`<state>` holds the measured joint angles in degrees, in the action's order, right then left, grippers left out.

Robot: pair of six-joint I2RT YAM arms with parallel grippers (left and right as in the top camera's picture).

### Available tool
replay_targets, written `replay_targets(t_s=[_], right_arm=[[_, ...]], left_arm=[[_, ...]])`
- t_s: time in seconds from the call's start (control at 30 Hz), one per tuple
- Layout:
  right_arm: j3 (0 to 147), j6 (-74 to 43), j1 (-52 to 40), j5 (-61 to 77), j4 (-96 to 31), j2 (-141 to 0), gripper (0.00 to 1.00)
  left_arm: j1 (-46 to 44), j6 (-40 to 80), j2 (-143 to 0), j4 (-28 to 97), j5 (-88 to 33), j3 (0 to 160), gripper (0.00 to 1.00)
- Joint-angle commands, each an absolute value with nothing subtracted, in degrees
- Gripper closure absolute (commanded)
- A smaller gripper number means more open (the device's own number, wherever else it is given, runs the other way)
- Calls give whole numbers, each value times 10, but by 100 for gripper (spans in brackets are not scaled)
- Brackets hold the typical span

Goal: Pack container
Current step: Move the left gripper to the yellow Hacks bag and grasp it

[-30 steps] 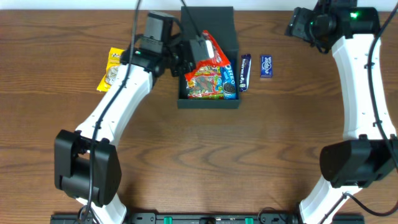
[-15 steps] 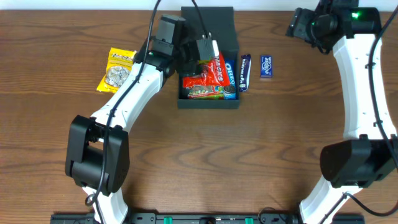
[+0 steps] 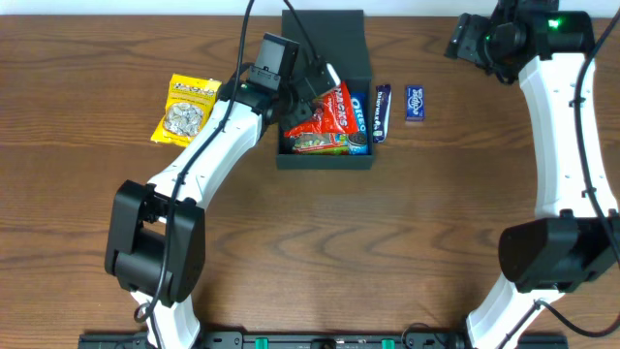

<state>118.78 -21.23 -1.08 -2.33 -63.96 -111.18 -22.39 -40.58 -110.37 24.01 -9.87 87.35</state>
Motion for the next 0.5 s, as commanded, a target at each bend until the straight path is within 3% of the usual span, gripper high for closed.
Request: replay_targets(t_s=[0.0,0.33,0.47], right_arm=[[1192,-205,-7,-28,-639,-1111,20],[1192,-206,-8,-27,-639,-1111,20],[1192,-208,-8,-27,-639,-1111,19]], left_arm=[[-202,-356,-1087,235,-19,883,94],[-49,-160,-1087,216,-9,882,93],[-10,-149,-1094,216,-11,882,91]])
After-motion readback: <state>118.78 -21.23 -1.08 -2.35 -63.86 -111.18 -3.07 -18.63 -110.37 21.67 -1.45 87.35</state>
